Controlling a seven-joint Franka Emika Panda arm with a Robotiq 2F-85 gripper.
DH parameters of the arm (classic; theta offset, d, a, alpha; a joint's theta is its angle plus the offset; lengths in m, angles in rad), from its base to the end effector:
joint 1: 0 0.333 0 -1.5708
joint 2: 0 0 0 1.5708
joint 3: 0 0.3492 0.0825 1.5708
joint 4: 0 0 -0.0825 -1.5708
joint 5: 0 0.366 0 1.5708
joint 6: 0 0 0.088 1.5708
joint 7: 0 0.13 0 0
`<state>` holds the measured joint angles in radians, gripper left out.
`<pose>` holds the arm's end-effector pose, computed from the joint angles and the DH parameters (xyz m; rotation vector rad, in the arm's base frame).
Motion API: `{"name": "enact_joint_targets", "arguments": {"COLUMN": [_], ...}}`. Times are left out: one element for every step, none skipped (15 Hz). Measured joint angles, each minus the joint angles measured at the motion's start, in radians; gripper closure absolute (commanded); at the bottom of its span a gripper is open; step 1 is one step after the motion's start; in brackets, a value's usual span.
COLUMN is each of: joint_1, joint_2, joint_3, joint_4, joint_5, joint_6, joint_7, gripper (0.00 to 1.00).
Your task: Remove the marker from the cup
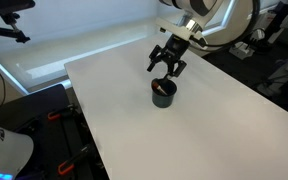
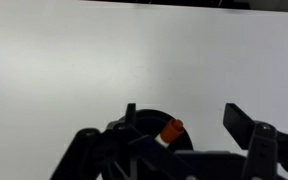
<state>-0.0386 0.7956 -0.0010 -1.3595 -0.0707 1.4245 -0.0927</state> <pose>0.6361 -0.0351 0.2301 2.9100 0.1013 -1.1184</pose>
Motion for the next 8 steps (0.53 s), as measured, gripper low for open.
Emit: {"name": "enact_joint_targets", "arguments": {"joint_1": [-0.001,0.0,0.0,0.0,0.0,0.0,0.0,0.0], "joint_2": [0.003,0.004,0.004,0.004,0.004,0.004,0.004,0.004], "joint_3": [0.0,0.0,0.0,0.0,0.0,0.0,0.0,0.0], "joint_4": [0.0,0.0,0.0,0.0,0.0,0.0,0.0,0.0], "joint_5": [0.0,0.0,0.0,0.0,0.0,0.0,0.0,0.0], "joint_6": [0.0,0.0,0.0,0.0,0.0,0.0,0.0,0.0], "joint_7": [0.0,0.0,0.0,0.0,0.0,0.0,0.0,0.0], "gripper": [0.0,0.0,0.0,0.0,0.0,0.0,0.0,0.0]}}
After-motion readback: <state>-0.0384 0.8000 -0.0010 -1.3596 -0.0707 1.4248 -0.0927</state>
